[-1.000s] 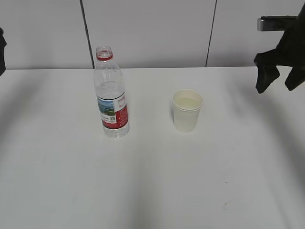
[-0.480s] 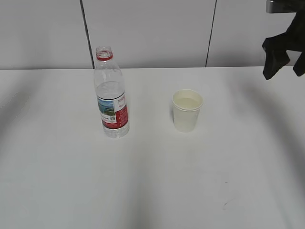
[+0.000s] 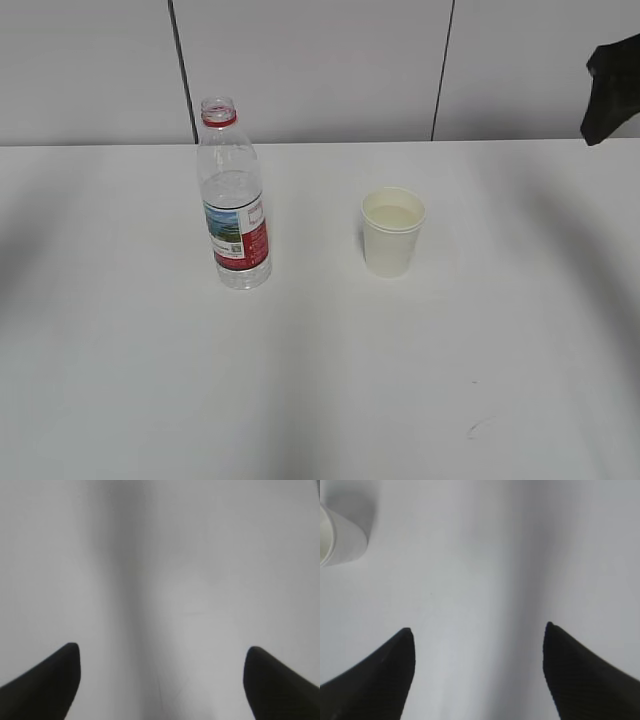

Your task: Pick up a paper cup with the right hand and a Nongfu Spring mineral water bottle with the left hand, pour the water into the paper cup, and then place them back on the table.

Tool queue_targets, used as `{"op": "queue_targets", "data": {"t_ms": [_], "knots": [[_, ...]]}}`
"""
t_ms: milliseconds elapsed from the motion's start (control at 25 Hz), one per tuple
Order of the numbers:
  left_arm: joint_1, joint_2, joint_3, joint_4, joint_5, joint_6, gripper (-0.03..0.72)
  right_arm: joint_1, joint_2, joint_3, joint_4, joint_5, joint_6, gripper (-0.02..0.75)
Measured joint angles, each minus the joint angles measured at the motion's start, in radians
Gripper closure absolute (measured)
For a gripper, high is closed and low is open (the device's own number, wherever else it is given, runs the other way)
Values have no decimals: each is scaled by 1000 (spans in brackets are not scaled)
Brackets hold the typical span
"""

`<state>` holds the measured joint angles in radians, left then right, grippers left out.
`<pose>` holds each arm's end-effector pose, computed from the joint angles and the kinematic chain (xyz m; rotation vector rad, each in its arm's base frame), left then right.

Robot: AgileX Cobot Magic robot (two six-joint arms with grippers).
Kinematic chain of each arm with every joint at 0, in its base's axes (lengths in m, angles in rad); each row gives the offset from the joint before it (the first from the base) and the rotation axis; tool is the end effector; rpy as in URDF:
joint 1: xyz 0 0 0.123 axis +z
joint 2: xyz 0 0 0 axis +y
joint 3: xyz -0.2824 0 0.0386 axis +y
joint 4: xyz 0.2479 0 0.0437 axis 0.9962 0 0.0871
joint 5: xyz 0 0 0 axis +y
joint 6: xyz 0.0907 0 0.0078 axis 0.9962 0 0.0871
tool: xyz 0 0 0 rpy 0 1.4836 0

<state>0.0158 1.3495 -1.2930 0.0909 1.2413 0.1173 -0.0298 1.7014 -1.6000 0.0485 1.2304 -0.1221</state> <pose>0.2574 0.0119 0.3517 0.1604 2.7794 0.1607 0.3551 -0.0064 0.3302 -0.1176 2.8101 0.0327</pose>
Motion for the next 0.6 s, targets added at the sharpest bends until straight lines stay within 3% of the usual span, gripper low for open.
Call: {"op": "queue_targets", "data": {"t_ms": [600], "knots": [[0,-336,287,-16,2,-28,95,0,-150,290,19,0,-2,153]]}}
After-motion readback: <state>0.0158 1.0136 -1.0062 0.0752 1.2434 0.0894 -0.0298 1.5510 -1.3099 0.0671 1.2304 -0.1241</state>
